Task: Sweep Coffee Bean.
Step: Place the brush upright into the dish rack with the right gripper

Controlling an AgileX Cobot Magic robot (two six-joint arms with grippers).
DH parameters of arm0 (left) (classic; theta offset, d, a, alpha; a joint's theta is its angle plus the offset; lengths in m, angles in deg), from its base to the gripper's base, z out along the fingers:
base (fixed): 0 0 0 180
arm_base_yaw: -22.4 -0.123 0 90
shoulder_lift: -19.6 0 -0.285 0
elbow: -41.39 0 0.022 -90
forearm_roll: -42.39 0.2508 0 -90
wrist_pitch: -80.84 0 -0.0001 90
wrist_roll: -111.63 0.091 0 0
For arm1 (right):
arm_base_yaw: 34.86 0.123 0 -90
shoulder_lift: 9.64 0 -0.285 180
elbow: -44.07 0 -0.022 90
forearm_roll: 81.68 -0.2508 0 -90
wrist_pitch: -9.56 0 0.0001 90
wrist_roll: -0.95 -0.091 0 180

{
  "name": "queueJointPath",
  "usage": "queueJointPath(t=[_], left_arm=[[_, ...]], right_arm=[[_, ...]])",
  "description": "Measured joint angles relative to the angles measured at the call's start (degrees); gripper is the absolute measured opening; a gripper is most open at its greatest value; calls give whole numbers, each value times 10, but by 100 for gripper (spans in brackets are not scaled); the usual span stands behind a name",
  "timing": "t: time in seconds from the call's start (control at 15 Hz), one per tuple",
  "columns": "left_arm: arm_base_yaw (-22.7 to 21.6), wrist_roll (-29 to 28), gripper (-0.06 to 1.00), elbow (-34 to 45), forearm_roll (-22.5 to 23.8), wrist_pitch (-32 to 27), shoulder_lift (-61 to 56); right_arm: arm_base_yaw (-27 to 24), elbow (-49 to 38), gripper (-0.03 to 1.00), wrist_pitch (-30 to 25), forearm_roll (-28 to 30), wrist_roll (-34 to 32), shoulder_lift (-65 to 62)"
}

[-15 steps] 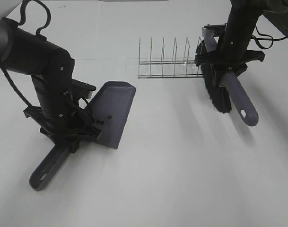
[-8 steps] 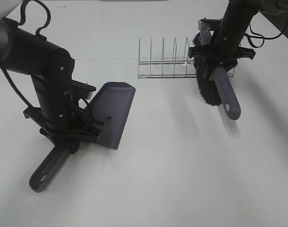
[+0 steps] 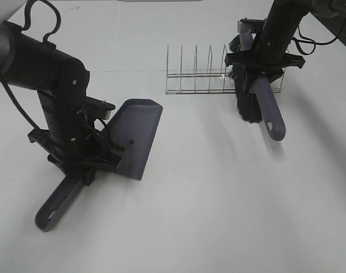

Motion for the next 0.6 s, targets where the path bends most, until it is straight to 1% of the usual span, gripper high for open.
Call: queueJointPath(t=[0.27, 0.6], left_arm=[[0, 0, 31, 0, -10, -2, 0], [0, 0, 31, 0, -22, -3, 0]], right_arm=[[0, 1, 26, 0, 10, -10, 0], [-1, 3, 26, 1, -1, -10, 5]])
